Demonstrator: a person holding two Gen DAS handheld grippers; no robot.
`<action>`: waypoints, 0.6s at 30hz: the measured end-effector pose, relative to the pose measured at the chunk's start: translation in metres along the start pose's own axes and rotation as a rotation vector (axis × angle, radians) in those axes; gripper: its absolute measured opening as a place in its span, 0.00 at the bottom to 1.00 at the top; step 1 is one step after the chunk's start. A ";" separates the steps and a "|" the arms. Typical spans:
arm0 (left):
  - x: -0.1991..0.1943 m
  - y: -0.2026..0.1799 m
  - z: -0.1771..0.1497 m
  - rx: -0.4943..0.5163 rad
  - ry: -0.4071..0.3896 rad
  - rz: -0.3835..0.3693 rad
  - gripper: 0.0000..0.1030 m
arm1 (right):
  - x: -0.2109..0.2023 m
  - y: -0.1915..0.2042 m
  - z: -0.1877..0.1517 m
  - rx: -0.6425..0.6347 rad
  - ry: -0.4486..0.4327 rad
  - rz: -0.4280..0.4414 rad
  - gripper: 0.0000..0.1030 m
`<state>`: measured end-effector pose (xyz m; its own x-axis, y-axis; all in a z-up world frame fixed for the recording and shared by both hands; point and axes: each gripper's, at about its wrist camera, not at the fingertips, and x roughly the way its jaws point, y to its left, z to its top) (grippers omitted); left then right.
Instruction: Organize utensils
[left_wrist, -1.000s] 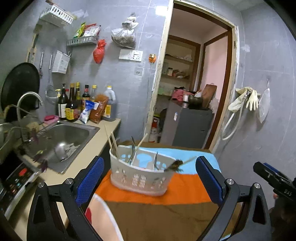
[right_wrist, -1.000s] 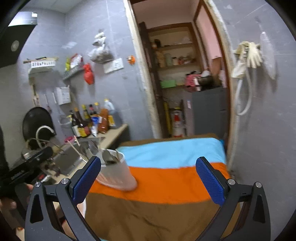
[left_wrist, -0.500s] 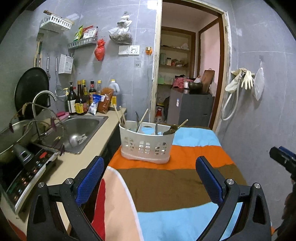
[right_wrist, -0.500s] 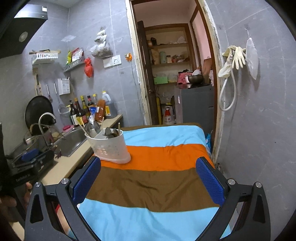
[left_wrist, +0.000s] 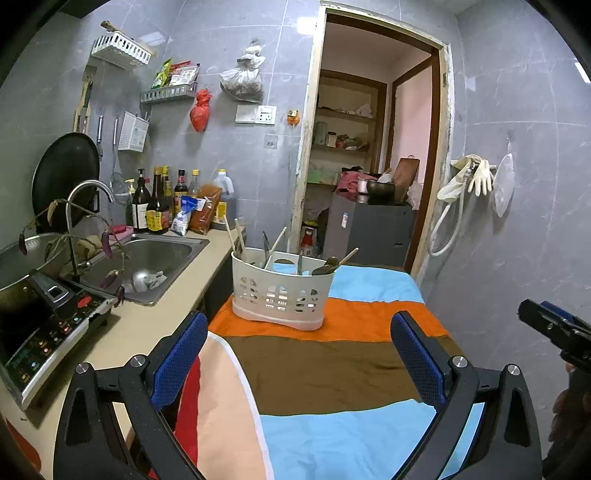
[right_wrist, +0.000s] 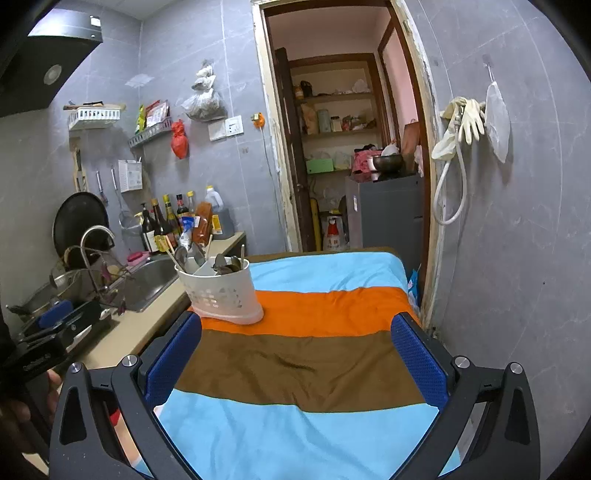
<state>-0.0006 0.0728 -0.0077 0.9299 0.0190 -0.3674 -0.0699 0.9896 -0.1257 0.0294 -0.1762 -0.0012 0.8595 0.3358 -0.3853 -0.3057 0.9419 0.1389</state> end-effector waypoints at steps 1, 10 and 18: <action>-0.001 0.000 0.000 -0.001 -0.001 -0.002 0.94 | 0.000 0.001 0.000 0.003 0.002 -0.002 1.00; -0.005 0.003 0.000 -0.011 -0.002 -0.001 0.94 | -0.001 0.000 -0.002 0.021 0.008 -0.007 1.00; -0.006 0.006 0.000 -0.008 0.003 0.003 0.94 | -0.001 0.000 -0.003 0.021 0.008 -0.006 1.00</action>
<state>-0.0066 0.0785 -0.0060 0.9287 0.0219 -0.3703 -0.0760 0.9883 -0.1320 0.0273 -0.1765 -0.0030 0.8579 0.3302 -0.3937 -0.2916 0.9437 0.1561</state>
